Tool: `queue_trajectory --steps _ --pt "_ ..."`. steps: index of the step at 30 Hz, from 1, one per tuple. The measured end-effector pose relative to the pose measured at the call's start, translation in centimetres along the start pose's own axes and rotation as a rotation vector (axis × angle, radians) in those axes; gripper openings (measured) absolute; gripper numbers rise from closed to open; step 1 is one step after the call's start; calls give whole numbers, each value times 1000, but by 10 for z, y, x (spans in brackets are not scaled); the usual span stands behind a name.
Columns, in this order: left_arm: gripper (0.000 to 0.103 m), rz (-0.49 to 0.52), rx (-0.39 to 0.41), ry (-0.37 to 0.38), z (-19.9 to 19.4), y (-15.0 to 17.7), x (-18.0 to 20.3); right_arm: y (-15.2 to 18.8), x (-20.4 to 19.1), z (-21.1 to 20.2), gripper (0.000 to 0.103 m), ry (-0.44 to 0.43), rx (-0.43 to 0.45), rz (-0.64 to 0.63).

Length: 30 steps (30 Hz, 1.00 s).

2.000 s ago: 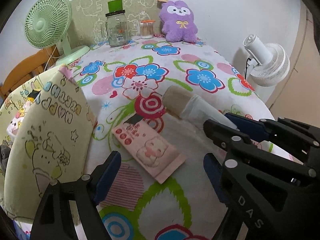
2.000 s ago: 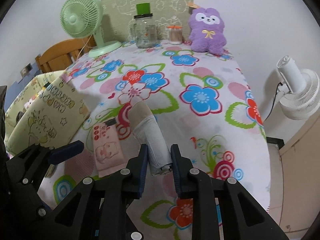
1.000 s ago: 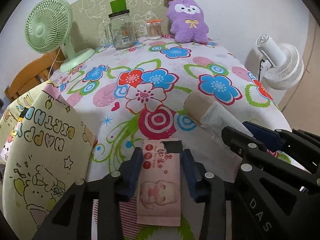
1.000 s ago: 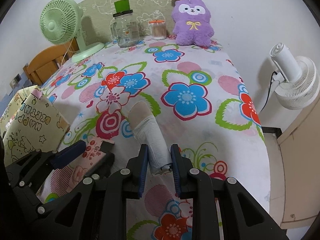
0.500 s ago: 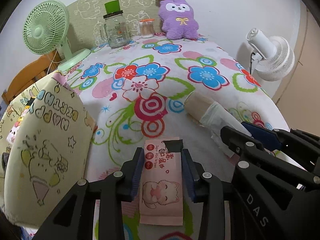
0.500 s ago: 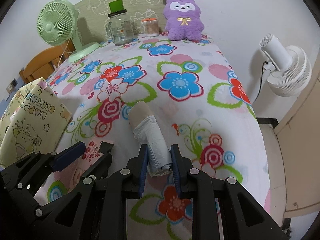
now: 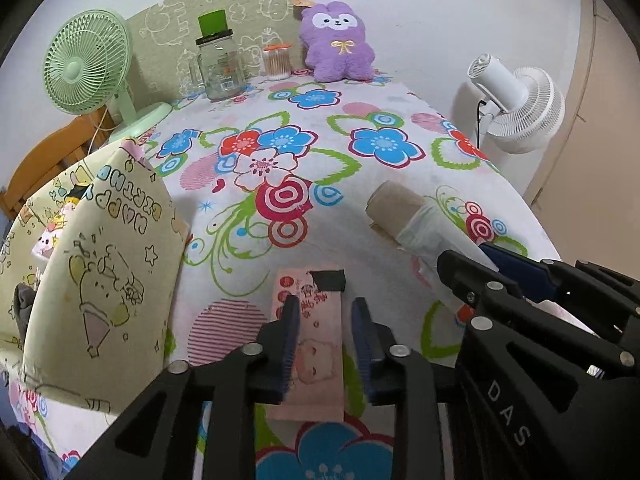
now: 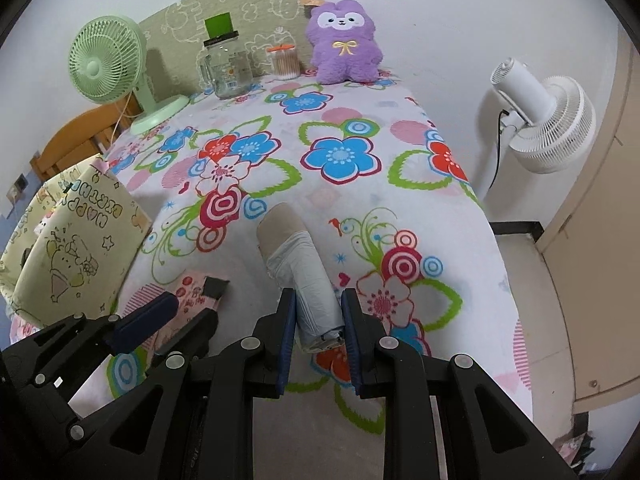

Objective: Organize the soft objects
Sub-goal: 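Lift and carry the pink pouch with the left tool while the right tool carries the towel to the box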

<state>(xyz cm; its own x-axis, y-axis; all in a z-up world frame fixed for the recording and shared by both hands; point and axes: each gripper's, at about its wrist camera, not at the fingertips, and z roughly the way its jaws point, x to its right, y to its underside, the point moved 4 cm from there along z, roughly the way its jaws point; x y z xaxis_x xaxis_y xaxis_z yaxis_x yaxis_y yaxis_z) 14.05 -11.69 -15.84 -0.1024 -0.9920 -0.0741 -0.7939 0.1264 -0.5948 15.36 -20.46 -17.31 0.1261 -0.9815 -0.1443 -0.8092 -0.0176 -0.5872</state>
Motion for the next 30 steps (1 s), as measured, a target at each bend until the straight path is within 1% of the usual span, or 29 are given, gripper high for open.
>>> queue_trajectory --steps 4,6,8,10,14,16,17,18,23,30 --pt "44 6 10 -15 -1 2 0 3 0 -1 26 -2 -1 4" --pt "54 5 8 -21 0 3 -1 4 -1 -1 26 0 -4 2" --pt "56 3 7 -28 1 3 -2 5 -1 1 26 1 -9 0" --pt "57 -2 0 -32 4 4 -4 6 -1 2 26 0 -14 1" --pt "57 -21 -31 -20 12 7 -7 7 -2 8 26 -3 -28 3" --pt "55 -36 -33 -9 12 7 -8 7 -2 11 26 -16 -35 12" --pt "49 -36 -35 7 11 7 -8 7 -3 11 26 -17 -35 14" --pt "40 -33 -37 26 11 7 -6 6 -3 11 26 -17 -35 15" --pt "39 -23 -46 27 8 7 -3 6 -3 9 26 -7 -35 18" --pt "39 -11 -15 29 -8 2 -2 1 -3 -7 26 -3 -4 23"
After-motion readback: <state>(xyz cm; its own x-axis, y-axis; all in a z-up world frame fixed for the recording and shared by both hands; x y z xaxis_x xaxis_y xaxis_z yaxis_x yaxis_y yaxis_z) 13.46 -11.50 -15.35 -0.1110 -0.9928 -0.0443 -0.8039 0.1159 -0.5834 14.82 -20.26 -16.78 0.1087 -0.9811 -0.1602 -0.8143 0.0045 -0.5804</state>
